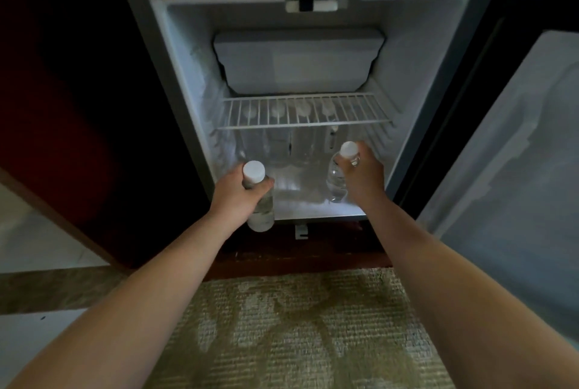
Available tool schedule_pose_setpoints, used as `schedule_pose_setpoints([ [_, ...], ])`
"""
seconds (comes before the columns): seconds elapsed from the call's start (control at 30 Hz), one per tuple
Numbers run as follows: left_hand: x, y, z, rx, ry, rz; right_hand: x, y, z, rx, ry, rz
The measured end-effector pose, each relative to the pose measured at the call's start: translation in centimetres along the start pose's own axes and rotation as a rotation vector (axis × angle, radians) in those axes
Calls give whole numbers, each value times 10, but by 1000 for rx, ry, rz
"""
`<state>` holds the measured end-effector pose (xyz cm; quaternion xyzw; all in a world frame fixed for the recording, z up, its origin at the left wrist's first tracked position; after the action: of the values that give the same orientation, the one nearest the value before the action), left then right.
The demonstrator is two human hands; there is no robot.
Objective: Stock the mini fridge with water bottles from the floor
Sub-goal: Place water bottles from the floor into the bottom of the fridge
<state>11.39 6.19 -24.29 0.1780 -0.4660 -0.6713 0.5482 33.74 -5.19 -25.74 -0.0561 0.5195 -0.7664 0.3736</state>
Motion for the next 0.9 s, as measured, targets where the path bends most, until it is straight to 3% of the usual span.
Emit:
schedule_pose_setpoints([
  [0.3,-44,14,-29,-71,79,-27,-51,28,-7,109,19,-5],
  [0.5,-60,12,-45,-75,62,-15,-55,40,-15,2,98,74],
  [0.67,-66,10,-54,-49,66,-7,-19,67,-23,-51,268,17],
  [0.9,-69,22,-65,-94,-17,-55,12,107,-52,112,222,-148],
])
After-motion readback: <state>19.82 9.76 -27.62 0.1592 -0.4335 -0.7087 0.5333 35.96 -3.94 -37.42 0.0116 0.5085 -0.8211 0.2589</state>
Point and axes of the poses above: each hand's wrist, its own x-axis away from the middle knuckle, its own z-axis out of the back of the hand, y = z × x, the point moved 9 cm from there along -x, towards the middle knuckle, and after that the axes turned 15 degrees about z, right-handed, at the moved point
